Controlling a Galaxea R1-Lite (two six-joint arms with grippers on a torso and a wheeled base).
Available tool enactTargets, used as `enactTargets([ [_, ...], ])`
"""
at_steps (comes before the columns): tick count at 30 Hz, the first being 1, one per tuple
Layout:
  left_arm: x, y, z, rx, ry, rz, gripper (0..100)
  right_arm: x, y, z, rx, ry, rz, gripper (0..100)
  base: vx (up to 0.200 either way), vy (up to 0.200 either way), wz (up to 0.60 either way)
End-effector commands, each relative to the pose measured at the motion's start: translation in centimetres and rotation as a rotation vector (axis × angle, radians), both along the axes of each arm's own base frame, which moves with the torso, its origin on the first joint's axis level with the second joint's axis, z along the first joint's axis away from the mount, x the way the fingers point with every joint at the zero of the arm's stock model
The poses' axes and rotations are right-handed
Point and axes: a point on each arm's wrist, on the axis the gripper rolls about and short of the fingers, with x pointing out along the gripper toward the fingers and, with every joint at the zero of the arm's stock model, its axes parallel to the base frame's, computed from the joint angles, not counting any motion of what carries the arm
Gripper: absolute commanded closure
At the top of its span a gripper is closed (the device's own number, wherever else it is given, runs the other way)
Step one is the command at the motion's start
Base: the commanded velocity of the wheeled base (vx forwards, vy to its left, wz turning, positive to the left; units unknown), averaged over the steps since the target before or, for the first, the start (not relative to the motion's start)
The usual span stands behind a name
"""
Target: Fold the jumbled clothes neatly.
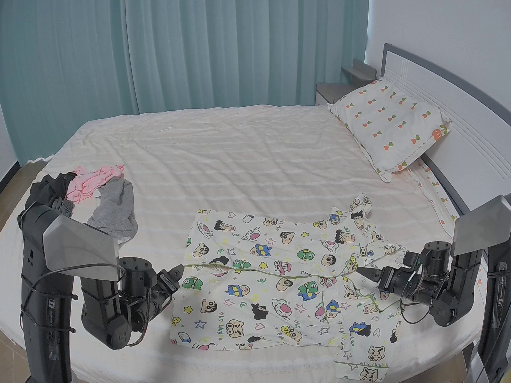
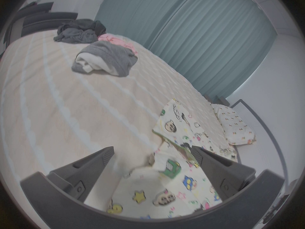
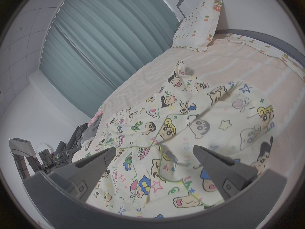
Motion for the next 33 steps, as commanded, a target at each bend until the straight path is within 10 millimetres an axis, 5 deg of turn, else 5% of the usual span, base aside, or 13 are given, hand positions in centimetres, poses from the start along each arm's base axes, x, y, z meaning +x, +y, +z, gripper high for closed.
enactTargets([
  [1,-3.7,0.5,4.4,-0.186,-0.002,-0.115,0,-1.8,0.7,0.1,-0.004,0.044,0.032,0,0.000,0.000,0.00],
  [5,-5.7,0.6,5.7,-0.302,0.041,-0.239,0,-2.7,0.8,0.3,-0.002,0.071,0.038,0,0.000,0.000,0.00],
  [14,-8.6,0.3,4.0,-0.323,0.221,-0.212,0,-3.6,0.8,0.2,-0.005,0.101,0.044,0,-0.089,0.000,0.00],
  [28,-8.7,-0.4,1.8,-0.218,0.279,-0.189,0,-3.6,1.1,0.3,-0.007,0.097,0.055,0,-0.200,0.000,0.00],
  [33,-5.7,-1.3,0.3,-0.145,0.188,-0.167,0,-3.4,1.2,0.3,-0.007,0.089,0.057,0,0.000,0.000,0.00],
])
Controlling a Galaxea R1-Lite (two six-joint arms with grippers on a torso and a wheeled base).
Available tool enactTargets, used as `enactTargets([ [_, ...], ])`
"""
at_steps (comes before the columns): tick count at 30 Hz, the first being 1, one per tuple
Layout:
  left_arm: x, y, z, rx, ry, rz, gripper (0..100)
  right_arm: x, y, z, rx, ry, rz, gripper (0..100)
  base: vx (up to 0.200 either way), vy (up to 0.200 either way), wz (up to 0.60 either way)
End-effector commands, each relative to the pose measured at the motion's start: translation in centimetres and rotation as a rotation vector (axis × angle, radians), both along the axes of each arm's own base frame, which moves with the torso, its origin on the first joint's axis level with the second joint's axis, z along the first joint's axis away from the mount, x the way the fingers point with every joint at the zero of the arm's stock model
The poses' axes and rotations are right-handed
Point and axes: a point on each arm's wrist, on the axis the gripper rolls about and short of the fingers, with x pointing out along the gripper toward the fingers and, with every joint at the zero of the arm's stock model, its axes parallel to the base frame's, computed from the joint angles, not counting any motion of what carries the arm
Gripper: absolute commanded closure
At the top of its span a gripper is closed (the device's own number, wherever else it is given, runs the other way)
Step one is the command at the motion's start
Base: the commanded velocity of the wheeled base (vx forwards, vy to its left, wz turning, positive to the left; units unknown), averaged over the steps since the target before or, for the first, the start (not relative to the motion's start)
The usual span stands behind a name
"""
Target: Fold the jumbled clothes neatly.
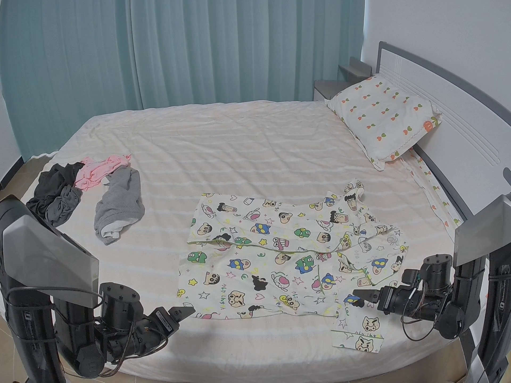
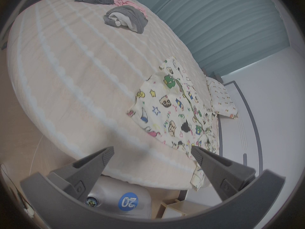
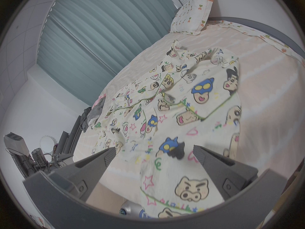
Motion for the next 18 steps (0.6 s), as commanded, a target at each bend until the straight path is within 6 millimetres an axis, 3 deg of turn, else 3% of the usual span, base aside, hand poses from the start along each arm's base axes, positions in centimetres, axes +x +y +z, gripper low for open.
enactTargets([
  [1,3.0,-0.8,-2.4,0.097,-0.062,0.060,0,0.2,0.1,0.1,0.003,-0.018,0.002,0,0.000,0.000,0.00],
  [4,4.8,-1.5,-4.1,0.231,-0.123,0.107,0,0.3,0.1,0.2,0.004,-0.023,0.002,0,0.000,0.000,0.00],
  [8,6.5,-2.3,-4.3,0.249,-0.185,0.095,0,0.4,0.2,0.2,0.005,-0.029,0.003,0,0.000,0.000,0.00],
  [18,6.8,-2.4,-4.7,0.259,-0.171,0.089,0,0.5,0.2,0.2,0.005,-0.030,0.004,0,0.000,0.000,0.00],
])
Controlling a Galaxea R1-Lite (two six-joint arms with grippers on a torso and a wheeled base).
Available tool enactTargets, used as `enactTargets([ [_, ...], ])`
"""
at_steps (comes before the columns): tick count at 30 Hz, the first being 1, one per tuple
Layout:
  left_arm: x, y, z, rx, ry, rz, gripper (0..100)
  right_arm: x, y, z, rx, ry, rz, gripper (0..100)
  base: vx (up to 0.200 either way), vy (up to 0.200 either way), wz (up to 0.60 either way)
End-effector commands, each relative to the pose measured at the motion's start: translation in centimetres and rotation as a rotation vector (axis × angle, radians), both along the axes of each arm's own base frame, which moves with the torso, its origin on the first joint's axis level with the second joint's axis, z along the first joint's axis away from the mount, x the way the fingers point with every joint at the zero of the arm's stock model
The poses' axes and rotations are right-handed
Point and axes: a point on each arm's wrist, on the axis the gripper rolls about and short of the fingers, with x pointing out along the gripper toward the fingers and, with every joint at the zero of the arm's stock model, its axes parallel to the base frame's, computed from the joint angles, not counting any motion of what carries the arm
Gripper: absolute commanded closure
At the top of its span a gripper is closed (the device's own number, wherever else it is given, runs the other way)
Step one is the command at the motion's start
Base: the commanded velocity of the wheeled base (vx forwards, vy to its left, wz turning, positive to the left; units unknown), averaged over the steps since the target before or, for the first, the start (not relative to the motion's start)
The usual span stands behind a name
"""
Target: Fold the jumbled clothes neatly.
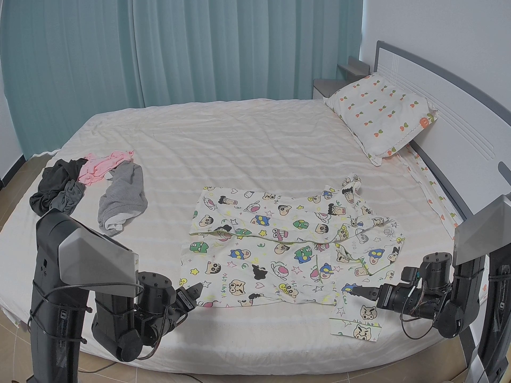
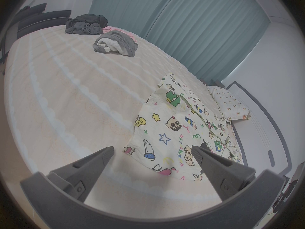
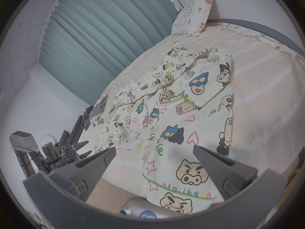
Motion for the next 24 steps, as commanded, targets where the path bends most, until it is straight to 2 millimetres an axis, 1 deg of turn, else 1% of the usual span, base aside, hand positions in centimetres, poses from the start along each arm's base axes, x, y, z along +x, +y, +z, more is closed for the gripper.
enactTargets([
  [1,0.1,-0.1,-0.6,0.007,0.011,-0.004,0,0.0,0.1,0.1,0.003,-0.010,0.003,0,0.000,0.000,0.00],
  [10,0.2,-0.1,-1.2,0.063,0.024,-0.035,0,0.0,0.1,0.0,0.002,-0.009,0.003,0,0.000,0.000,0.00],
  [14,1.6,-0.7,-1.6,0.075,-0.013,-0.051,0,0.1,0.1,0.1,0.001,-0.011,0.004,0,0.000,0.000,0.00],
  [24,1.8,-0.8,-2.0,0.126,0.014,-0.078,0,0.0,0.2,0.0,0.001,-0.010,0.010,0,0.000,0.000,0.00],
])
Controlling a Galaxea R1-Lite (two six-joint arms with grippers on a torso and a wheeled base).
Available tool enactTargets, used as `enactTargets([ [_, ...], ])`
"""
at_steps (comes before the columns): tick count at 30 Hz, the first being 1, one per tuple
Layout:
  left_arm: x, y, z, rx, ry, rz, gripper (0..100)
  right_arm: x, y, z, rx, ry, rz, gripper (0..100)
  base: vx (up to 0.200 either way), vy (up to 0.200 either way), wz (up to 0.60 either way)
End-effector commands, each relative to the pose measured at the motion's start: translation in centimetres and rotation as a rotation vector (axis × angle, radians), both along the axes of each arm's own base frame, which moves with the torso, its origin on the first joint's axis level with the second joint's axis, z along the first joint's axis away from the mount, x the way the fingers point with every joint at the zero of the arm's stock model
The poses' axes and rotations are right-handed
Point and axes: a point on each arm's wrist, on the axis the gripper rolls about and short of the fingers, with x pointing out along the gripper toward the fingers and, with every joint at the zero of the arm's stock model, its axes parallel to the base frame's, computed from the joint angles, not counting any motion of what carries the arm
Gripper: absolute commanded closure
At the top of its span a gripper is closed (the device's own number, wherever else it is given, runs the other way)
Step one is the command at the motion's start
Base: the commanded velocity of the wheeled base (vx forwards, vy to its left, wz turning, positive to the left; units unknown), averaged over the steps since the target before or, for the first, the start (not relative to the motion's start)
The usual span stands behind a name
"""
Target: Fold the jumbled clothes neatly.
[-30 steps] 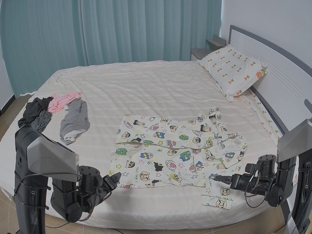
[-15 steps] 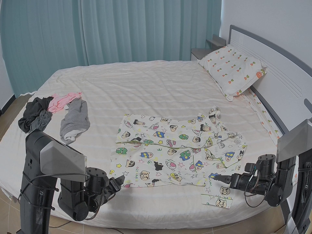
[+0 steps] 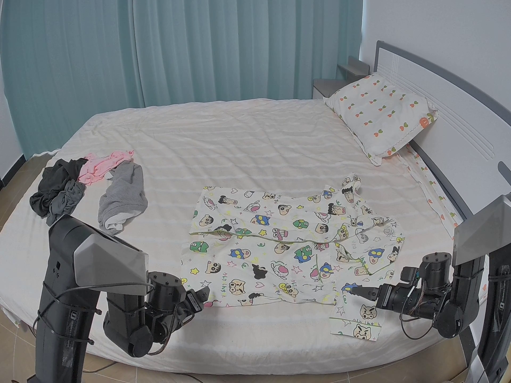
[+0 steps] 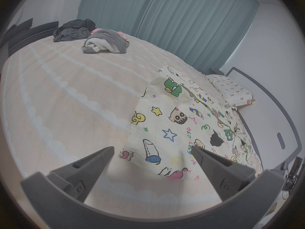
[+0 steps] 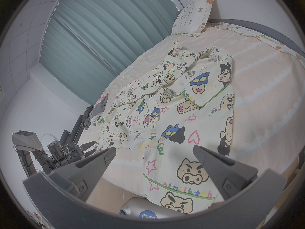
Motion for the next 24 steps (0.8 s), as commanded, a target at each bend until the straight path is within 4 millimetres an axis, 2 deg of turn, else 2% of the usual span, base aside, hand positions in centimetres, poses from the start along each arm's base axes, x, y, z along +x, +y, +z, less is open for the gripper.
enactTargets([
  [1,0.0,0.0,-0.2,0.011,0.002,-0.006,0,0.0,0.2,0.0,0.002,-0.009,0.008,0,0.000,0.000,0.00],
  [5,0.0,-0.1,-0.2,0.018,0.000,-0.015,0,0.0,0.2,0.0,0.002,-0.008,0.009,0,0.000,0.000,0.00],
  [6,0.1,-0.1,-0.2,0.018,-0.001,-0.015,100,0.0,0.2,0.0,0.002,-0.008,0.009,0,0.000,0.000,0.00],
  [14,-0.1,0.0,-0.2,0.024,0.001,-0.011,100,0.0,-0.1,0.0,-0.005,-0.008,-0.001,0,0.000,0.000,0.00],
  [20,-1.2,0.6,-0.3,0.058,0.035,0.008,100,-0.7,-2.2,-0.2,-0.118,-0.024,-0.004,0,0.000,0.000,0.00],
  [24,-2.0,0.8,-0.3,0.092,0.046,0.033,100,-1.2,-2.4,-0.9,-0.156,0.004,0.019,0,0.000,0.000,0.00],
])
